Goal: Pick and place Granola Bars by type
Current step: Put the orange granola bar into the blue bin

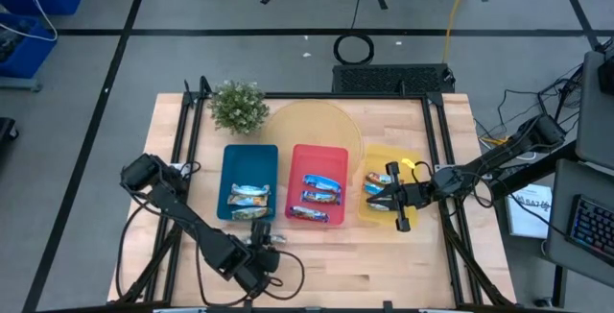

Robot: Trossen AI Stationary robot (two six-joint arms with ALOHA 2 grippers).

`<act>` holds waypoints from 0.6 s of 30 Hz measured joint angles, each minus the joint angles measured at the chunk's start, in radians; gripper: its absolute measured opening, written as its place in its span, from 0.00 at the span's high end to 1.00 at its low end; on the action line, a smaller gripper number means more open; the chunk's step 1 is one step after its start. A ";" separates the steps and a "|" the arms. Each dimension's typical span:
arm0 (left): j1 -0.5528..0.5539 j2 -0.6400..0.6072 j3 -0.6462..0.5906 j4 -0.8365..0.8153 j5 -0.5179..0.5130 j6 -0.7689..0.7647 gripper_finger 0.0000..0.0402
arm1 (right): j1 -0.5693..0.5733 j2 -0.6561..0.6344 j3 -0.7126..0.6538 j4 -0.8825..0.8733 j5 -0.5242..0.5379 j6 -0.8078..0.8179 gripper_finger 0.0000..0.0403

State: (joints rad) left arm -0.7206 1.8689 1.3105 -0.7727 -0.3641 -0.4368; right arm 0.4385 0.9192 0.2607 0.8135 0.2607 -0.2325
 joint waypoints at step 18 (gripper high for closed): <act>0.079 0.012 -0.140 -0.082 0.044 -0.123 0.43 | 0.000 0.000 0.000 -0.002 0.000 -0.031 1.00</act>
State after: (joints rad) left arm -0.6414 1.8805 1.1701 -0.8551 -0.3202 -0.5598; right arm 0.4381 0.9195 0.2607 0.8112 0.2607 -0.2632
